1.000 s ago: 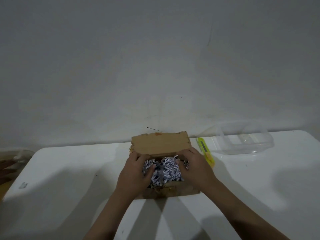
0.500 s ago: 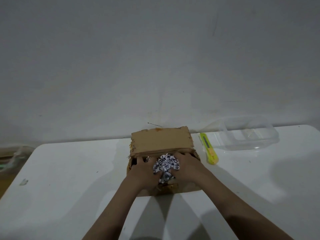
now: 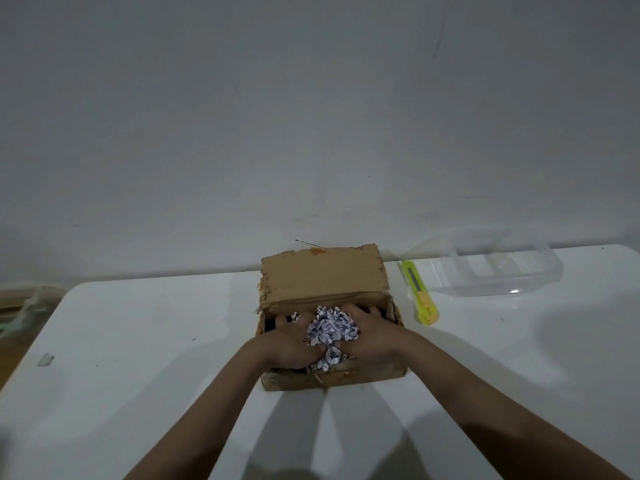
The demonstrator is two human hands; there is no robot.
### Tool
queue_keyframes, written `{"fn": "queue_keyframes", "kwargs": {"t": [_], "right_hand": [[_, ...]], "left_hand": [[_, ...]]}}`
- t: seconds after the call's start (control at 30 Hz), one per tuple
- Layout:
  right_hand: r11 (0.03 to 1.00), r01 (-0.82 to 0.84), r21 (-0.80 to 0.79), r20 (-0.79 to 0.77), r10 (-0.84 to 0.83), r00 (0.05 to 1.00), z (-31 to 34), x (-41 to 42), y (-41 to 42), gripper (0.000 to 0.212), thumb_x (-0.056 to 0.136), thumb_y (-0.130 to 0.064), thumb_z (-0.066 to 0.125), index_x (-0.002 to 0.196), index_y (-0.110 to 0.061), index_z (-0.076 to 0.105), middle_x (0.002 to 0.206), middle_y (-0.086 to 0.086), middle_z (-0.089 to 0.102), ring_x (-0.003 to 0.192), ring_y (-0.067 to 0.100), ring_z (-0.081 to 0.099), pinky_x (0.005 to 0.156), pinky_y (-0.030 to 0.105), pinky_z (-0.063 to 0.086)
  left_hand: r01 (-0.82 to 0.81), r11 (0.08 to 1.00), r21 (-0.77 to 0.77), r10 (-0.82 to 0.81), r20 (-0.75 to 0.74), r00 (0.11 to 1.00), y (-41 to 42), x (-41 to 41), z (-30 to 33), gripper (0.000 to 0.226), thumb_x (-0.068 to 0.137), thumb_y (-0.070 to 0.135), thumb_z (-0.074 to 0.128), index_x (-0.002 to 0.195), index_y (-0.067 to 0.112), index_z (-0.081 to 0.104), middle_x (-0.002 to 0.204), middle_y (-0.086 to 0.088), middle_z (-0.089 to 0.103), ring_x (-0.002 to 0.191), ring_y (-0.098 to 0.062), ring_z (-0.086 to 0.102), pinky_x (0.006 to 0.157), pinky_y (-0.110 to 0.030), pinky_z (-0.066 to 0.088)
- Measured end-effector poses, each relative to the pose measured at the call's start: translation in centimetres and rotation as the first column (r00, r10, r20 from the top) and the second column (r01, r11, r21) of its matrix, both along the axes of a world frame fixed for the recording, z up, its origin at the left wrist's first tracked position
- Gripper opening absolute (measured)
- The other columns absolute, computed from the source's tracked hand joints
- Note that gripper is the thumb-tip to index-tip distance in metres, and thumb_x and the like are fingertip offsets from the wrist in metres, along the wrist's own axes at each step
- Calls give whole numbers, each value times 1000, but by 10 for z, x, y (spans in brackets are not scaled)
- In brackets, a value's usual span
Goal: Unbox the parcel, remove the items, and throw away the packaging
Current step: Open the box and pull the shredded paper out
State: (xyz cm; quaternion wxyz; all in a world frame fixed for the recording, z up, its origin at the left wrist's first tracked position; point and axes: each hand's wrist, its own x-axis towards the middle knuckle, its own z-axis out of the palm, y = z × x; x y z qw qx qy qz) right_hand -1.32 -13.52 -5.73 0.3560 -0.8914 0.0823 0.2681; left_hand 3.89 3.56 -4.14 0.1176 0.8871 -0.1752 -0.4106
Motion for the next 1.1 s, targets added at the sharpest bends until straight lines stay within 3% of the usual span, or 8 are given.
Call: {"fn": "queue_keyframes", "kwargs": {"t": [0.2, 0.37, 0.63, 0.77, 0.83, 0.93, 1.03, 1.1], "right_hand": [[998, 22, 66, 8, -22, 1000, -7, 1, -2, 54, 86, -42, 58, 133, -31, 34, 145, 5, 36, 140, 30, 16, 111, 46, 30], [997, 17, 70, 50, -20, 999, -11, 0, -2, 52, 85, -43, 57, 131, -32, 37, 142, 2, 40, 135, 23, 26, 107, 42, 34], [993, 49, 109, 51, -55, 997, -8, -2, -1, 50, 84, -37, 59, 130, -34, 39, 138, 2, 42, 130, 22, 34, 107, 39, 36], [993, 52, 102, 61, -59, 996, -6, -3, -2, 50, 80, -38, 61, 126, -34, 42, 134, 1, 48, 127, 23, 40, 105, 43, 39], [995, 56, 88, 67, -62, 996, -4, -5, -2, 47, 77, -41, 62, 120, -37, 44, 130, 3, 46, 123, 23, 44, 102, 39, 42], [999, 46, 12, 113, -47, 992, -6, -8, -3, 47, 83, -37, 61, 127, -32, 45, 126, 4, 44, 119, 21, 46, 96, 30, 41], [998, -14, -54, 145, 21, 989, -7, -8, -2, 45, 84, -38, 55, 127, -32, 45, 129, 2, 51, 125, 21, 39, 98, 35, 39], [997, -59, -56, 117, 65, 991, -5, -7, -2, 43, 85, -40, 51, 126, -32, 45, 130, -2, 53, 127, 24, 34, 100, 38, 37]], "left_hand": [[102, 993, 58, -103, 12, 995, -6, -7, 8, 64, 99, 48, 29, 149, 28, -5, 157, -12, -4, 143, -40, 0, 114, -44, 14], [79, 987, 139, -75, -37, 996, -4, 3, 1, 74, 92, 63, 29, 148, 34, -10, 156, -19, -9, 142, -39, 12, 113, -44, 20], [-123, 982, -144, 107, -115, 988, 6, -3, -4, 69, 89, 59, 45, 145, 43, 9, 155, -10, -1, 143, -30, 10, 112, -39, 19], [-157, 967, -201, 146, -71, 987, 6, -10, -1, 65, 89, 49, 53, 143, 40, 19, 153, -9, 9, 137, -28, 24, 107, -32, 27], [-140, 975, -175, 133, -50, 990, 7, -12, 1, 67, 88, 47, 56, 144, 38, 19, 153, -8, 9, 136, -28, 28, 107, -32, 28], [-81, 991, -110, 80, -10, 997, 4, -13, 7, 70, 89, 49, 52, 146, 36, 14, 155, -10, 9, 137, -29, 28, 109, -35, 27], [53, 998, -25, -52, 47, 998, -3, -16, 17, 60, 96, 43, 40, 148, 31, 11, 155, -10, 10, 140, -32, 22, 110, -37, 26], [119, 992, 47, -123, 75, 990, -7, -21, 20, 59, 98, 43, 35, 148, 30, 9, 155, -11, 8, 136, -34, 28, 107, -39, 30]]}}
